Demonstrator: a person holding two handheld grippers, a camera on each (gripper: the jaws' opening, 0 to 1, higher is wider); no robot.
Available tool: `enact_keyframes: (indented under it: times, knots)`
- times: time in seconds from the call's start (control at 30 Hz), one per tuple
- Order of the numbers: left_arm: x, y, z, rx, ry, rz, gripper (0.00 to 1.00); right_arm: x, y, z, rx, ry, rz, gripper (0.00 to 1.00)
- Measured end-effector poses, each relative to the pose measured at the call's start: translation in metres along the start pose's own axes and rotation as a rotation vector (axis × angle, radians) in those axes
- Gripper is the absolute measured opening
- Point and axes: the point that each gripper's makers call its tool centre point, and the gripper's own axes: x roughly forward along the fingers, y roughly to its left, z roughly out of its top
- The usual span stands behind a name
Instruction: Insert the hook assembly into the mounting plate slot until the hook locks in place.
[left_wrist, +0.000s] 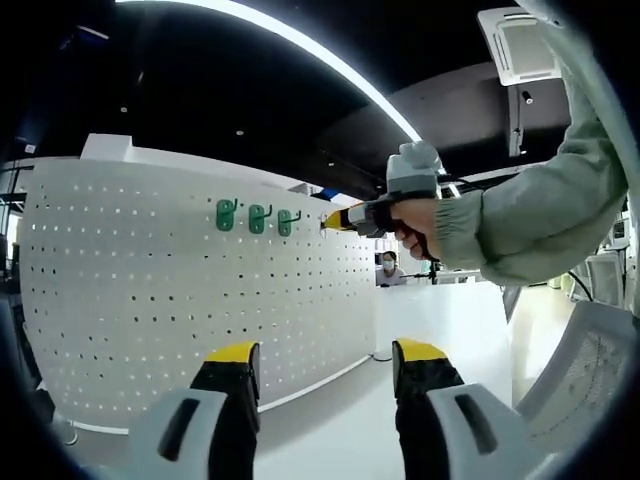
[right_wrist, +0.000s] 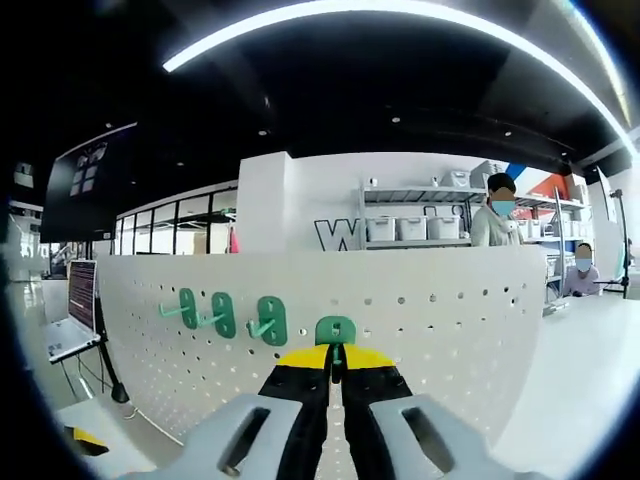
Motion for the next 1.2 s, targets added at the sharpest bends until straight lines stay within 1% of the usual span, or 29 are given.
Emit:
enact_keyframes:
  times: [0.13,0.2,0.27,0.43,0.7,0.83,0.97,1.03,1.07,1.1,1.2]
  knots:
    - [0.0,0.0,0.0,0.002,0.0,0.0,0.55,0.005,0.0,0.002,0.0,0.001,0.001,0.01]
    - [0.0,0.0,0.0,0.001,-0.001,0.001,0.55,0.008,0.001,0.005,0.012,-0.009,0.006,0.01]
    - [0.0,0.001,0.0,0.002,0.001,0.003,0.55,0.01,0.001,0.007,-0.007,-0.009,0.002,0.01]
    - [0.0,0.001,0.001,0.001,-0.004,0.003,0.55,0.019,0.002,0.01,-0.006,-0.007,0.0,0.01]
    - [0.0,0.002,0.002,-0.001,-0.006,0.005,0.55,0.027,0.002,0.007,-0.018,0.014,-0.006,0.01]
    - [0.0,0.0,0.003,0.004,-0.007,0.0,0.55,0.027,0.001,0.009,-0.013,0.013,-0.01,0.01]
    - [0.0,-0.002,0.002,0.007,-0.004,-0.01,0.55,0.029,0.001,0.008,-0.039,0.02,-0.014,0.01]
    - [0.0,-0.003,0.002,0.005,-0.004,-0.011,0.55,0.029,0.001,0.004,-0.055,0.028,-0.018,0.01]
    - [0.0,-0.003,0.001,0.006,-0.003,-0.01,0.55,0.029,0.001,0.003,-0.072,0.031,-0.019,0.01]
    - [0.0,-0.002,0.001,0.006,-0.002,-0.01,0.55,0.03,0.001,0.004,-0.115,0.018,-0.025,0.01]
    - [0.0,-0.002,0.001,0.002,-0.001,-0.007,0.55,0.031,0.0,0.003,-0.066,0.022,-0.026,0.01]
